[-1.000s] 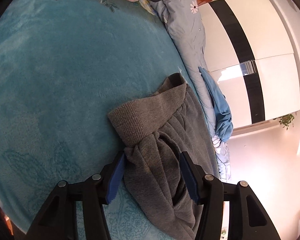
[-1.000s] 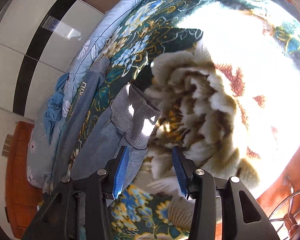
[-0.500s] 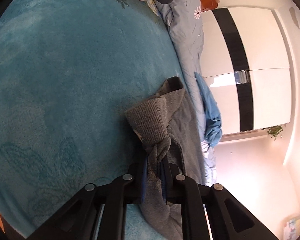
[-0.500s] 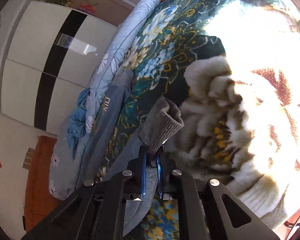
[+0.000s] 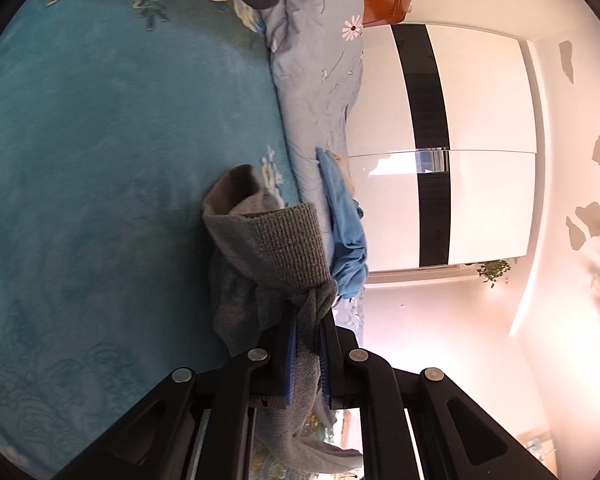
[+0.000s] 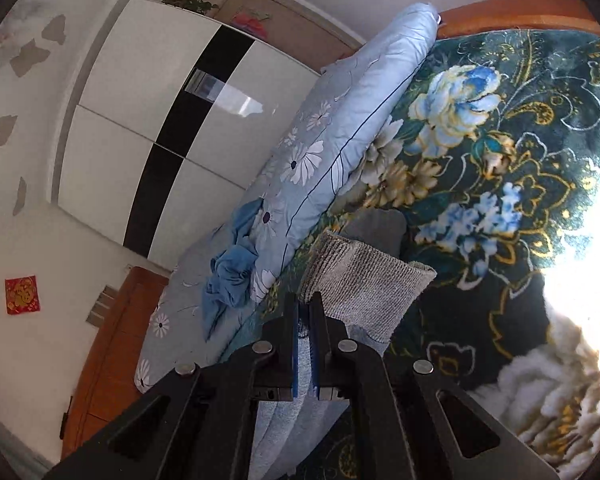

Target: Fold clothes

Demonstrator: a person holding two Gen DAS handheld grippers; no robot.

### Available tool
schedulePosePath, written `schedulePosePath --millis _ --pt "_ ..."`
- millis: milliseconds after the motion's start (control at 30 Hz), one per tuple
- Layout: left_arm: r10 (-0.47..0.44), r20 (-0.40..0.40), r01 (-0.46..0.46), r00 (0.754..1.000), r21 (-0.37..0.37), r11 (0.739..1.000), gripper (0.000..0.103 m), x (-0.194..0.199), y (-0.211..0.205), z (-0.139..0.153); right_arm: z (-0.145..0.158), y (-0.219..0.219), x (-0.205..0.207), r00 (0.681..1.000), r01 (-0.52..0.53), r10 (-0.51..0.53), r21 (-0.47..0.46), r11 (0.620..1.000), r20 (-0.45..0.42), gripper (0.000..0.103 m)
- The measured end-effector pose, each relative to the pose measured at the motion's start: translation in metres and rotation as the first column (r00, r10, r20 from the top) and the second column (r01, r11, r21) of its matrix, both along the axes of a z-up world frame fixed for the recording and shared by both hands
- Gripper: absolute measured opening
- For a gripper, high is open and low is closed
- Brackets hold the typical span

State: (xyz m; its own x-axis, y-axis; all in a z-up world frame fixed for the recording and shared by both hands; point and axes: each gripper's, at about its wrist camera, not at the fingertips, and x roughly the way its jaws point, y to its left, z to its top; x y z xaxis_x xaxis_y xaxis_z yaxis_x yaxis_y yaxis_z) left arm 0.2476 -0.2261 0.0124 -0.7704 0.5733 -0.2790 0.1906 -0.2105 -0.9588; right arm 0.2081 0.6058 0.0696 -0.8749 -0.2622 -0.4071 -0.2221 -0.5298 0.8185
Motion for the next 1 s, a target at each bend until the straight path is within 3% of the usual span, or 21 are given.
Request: schedulePosePath --millis 100,233,367,467,633,800,900,967,1000 --pt "0.007 0.024 -0.007 1.000 0.016 1.000 0.010 -0.035 0.007 0.017 0.011 0.003 -0.028 1.000 -0.010 0.011 0.009 1.000 -0.022 0.004" --pt "0.026 0.082 -0.024 0.996 -0.023 0.999 0.010 -0.098 0.020 0.030 0.004 0.009 -0.096 0.999 0.004 -0.006 0.041 0.999 0.053 0.004" --pt "0.011 0.149 -0.008 0.989 -0.018 1.000 0.010 -0.164 0.025 0.015 -0.025 0.012 -0.159 0.985 0.020 -0.028 0.047 0.999 0.171 0.004" --pt "0.021 0.201 -0.009 0.979 -0.058 0.998 0.010 -0.198 0.022 -0.003 -0.045 0.012 -0.183 0.973 0.033 -0.041 0.037 0.999 0.227 0.004" --pt "0.030 0.268 -0.006 0.963 -0.090 0.996 0.011 -0.229 0.016 -0.035 -0.066 0.007 -0.203 0.956 0.022 -0.037 0.055 0.998 0.293 0.005" --pt "-0.003 0.264 0.036 0.965 -0.123 0.992 0.016 -0.236 0.020 -0.047 -0.080 0.001 -0.216 0.939 -0.002 -0.027 0.083 0.997 0.344 0.005" --pt "-0.031 0.246 0.071 0.969 -0.157 0.985 0.031 -0.236 0.023 -0.039 -0.077 0.000 -0.214 0.942 -0.017 -0.016 0.097 0.995 0.336 0.005" --pt "-0.046 0.231 0.089 0.972 -0.179 0.980 0.053 -0.233 0.023 -0.030 -0.068 -0.004 -0.205 0.950 -0.037 -0.001 0.116 0.993 0.311 0.009" --pt "-0.051 0.221 0.095 0.974 -0.191 0.977 0.056 -0.230 0.024 -0.024 -0.063 -0.006 -0.201 0.954 -0.047 0.007 0.126 0.991 0.298 0.017"
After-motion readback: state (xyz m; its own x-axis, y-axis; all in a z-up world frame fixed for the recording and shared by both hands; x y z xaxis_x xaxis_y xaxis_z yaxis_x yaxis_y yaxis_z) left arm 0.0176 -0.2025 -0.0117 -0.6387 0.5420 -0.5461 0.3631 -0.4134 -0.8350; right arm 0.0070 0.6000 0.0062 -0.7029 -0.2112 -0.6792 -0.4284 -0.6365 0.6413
